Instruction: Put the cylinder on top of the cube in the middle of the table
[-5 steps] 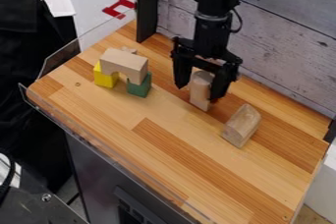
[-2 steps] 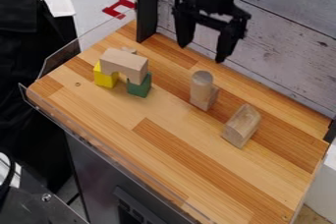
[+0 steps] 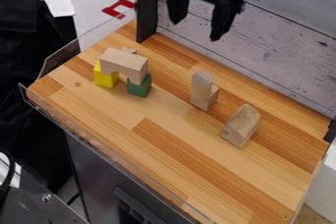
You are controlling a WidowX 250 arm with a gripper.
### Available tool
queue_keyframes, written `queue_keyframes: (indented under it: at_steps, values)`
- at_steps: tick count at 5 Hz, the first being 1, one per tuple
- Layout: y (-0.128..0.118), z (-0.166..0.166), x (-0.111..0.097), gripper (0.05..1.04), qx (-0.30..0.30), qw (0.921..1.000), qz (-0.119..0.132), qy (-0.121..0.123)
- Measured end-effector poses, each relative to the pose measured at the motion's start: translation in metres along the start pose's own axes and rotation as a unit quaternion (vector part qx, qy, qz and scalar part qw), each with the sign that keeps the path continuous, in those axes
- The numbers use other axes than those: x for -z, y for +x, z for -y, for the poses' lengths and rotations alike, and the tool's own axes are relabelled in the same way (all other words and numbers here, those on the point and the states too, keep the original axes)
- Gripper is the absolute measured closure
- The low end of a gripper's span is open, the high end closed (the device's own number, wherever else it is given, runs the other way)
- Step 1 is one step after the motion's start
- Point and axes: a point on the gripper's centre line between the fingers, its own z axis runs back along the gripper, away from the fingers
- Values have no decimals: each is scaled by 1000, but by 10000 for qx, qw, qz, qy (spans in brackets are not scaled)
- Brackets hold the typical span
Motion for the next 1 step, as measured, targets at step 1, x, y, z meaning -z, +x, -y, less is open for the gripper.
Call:
queue_keyframes:
  at_steps: [1]
  values:
    - [-9,-23,8,84,-245,9997,-86,-5]
